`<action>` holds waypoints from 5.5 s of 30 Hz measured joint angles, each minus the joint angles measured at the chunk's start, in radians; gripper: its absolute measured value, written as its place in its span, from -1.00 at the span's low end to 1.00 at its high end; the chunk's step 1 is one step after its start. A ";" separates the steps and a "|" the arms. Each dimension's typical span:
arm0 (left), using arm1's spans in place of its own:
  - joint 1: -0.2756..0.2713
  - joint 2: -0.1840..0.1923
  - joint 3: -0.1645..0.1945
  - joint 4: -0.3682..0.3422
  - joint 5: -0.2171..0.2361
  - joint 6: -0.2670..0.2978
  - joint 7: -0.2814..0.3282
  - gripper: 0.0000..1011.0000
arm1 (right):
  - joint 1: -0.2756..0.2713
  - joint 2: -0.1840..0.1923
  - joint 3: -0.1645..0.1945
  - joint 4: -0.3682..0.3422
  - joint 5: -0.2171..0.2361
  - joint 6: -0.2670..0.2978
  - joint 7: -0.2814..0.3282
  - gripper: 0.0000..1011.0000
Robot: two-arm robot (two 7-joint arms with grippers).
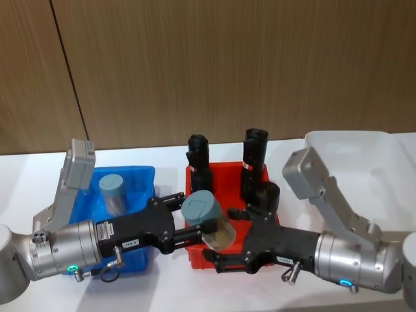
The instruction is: Pick the cotton swabs from the blue box and place them into the white box.
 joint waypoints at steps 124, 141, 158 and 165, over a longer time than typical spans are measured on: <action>0.000 0.000 0.000 0.000 0.000 0.000 0.000 0.99 | 0.182 0.081 0.159 0.473 0.205 -0.084 -0.533 0.98; 0.030 -0.006 0.017 -0.044 0.045 -0.009 0.153 0.99 | 0.073 0.063 0.148 0.342 0.188 -0.144 -0.562 0.98; 0.073 -0.014 0.042 -0.107 0.112 -0.025 0.374 0.99 | -0.090 0.035 0.133 0.144 0.162 -0.235 -0.605 0.98; 0.091 -0.017 0.052 -0.132 0.139 -0.031 0.464 0.99 | -0.157 0.024 0.127 0.062 0.151 -0.272 -0.623 0.98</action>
